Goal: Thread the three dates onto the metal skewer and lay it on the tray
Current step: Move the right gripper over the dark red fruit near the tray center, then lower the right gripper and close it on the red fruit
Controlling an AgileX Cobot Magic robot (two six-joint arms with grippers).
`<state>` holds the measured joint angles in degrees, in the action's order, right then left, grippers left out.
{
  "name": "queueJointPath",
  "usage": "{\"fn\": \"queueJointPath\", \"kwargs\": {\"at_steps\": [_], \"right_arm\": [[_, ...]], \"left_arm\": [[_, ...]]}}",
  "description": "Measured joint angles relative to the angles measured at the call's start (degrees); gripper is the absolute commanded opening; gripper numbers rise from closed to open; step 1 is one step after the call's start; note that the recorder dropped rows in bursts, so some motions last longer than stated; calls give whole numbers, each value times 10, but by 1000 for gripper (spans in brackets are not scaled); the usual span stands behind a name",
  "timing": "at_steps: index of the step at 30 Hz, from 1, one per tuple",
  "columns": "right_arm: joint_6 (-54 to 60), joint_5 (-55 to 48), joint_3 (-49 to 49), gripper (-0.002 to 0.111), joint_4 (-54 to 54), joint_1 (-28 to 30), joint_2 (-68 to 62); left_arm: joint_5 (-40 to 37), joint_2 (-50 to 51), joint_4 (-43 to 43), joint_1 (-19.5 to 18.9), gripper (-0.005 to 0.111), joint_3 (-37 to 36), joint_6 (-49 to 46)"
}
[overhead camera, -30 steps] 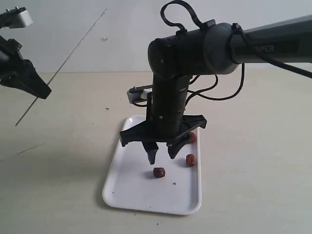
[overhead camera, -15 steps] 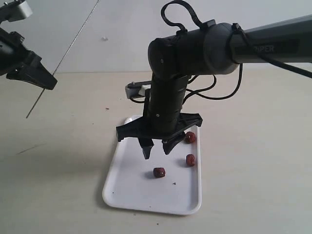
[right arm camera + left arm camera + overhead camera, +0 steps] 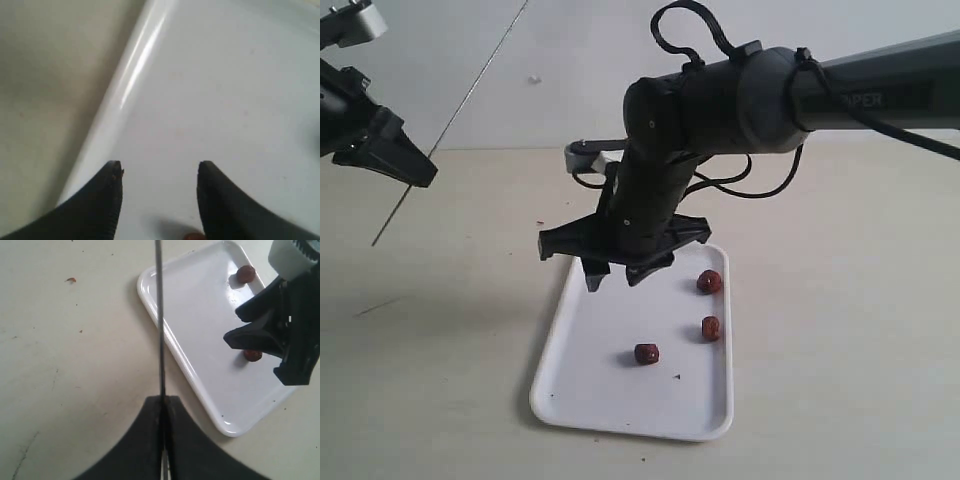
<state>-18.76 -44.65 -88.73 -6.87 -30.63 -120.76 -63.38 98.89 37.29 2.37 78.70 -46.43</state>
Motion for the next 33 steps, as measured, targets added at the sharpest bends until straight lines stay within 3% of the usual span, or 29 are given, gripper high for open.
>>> {"fn": "queueJointPath", "kwargs": {"at_steps": [11, 17, 21, 33], "right_arm": [[-4, 49, 0, 47, -48, 0, 17], [-21, 1, 0, 48, -103, 0, 23], [-120, -101, 0, 48, -30, -1, 23], [-202, -125, 0, 48, 73, -30, 7]], "left_arm": [[-36, 0, -15, 0, 0, 0, 0], [-37, 0, -10, 0, 0, 0, 0], [-37, 0, 0, 0, 0, 0, 0], [-37, 0, 4, 0, 0, 0, 0]]}}
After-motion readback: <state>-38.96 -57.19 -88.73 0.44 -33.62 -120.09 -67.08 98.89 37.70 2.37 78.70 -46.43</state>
